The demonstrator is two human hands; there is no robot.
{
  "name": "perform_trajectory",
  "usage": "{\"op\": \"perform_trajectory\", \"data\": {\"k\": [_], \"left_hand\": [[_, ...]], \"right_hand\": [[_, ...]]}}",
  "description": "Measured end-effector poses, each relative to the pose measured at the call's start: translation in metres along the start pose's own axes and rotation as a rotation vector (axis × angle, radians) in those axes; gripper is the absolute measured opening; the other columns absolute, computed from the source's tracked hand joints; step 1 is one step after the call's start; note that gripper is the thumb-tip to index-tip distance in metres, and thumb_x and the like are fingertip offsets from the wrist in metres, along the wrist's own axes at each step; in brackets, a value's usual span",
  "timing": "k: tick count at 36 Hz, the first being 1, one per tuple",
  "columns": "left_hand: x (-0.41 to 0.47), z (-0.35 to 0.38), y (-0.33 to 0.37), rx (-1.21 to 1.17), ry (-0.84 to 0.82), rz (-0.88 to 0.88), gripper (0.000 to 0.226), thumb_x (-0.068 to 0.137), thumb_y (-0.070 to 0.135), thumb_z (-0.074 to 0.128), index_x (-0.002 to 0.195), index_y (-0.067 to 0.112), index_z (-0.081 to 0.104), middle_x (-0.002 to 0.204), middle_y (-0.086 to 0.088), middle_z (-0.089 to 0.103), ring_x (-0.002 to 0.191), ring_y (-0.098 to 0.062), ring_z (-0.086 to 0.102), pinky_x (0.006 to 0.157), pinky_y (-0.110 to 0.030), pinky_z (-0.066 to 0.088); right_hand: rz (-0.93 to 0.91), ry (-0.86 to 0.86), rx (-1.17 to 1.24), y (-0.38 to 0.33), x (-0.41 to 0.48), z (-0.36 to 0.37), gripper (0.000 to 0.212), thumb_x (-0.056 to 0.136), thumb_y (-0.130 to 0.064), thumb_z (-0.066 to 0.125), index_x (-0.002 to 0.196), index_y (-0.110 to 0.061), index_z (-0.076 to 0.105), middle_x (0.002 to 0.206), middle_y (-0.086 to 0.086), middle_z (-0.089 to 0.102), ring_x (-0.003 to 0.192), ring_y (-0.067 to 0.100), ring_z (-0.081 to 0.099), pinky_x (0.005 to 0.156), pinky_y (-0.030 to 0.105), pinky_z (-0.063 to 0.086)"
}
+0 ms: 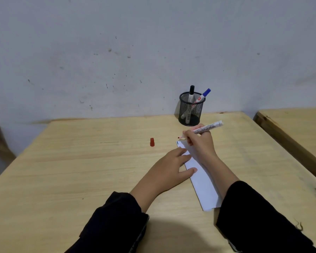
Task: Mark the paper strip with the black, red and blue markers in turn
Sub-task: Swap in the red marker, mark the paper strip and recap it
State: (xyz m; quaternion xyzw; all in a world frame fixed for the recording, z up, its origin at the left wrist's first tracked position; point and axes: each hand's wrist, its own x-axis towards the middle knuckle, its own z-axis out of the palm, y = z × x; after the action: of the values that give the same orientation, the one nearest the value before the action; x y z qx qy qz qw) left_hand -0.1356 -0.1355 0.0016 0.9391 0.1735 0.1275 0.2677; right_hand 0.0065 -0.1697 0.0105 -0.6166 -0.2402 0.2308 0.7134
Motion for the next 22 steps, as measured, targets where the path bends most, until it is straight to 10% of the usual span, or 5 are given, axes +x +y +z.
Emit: {"op": "perform_trajectory", "data": {"k": [6, 22], "left_hand": [[0.001, 0.001, -0.001, 0.016, -0.018, -0.01, 0.053, 0.09, 0.049, 0.05, 0.135, 0.022, 0.05, 0.151, 0.006, 0.035, 0.136, -0.007, 0.034, 0.103, -0.027, 0.035], [0.001, 0.0, -0.001, 0.002, 0.001, 0.004, 0.049, 0.089, 0.048, 0.05, 0.132, 0.024, 0.052, 0.148, 0.007, 0.038, 0.132, -0.005, 0.035, 0.093, -0.018, 0.028]], "right_hand": [[0.027, 0.017, -0.006, 0.006, 0.006, 0.0, 0.019, 0.077, -0.001, 0.06, 0.069, -0.013, 0.048, 0.054, 0.002, 0.049, 0.046, 0.009, 0.046, 0.068, 0.036, 0.052], [0.005, -0.019, -0.01, 0.011, 0.01, 0.004, 0.02, 0.077, -0.002, 0.061, 0.068, -0.014, 0.049, 0.046, -0.007, 0.052, 0.048, 0.007, 0.052, 0.065, 0.032, 0.051]]}}
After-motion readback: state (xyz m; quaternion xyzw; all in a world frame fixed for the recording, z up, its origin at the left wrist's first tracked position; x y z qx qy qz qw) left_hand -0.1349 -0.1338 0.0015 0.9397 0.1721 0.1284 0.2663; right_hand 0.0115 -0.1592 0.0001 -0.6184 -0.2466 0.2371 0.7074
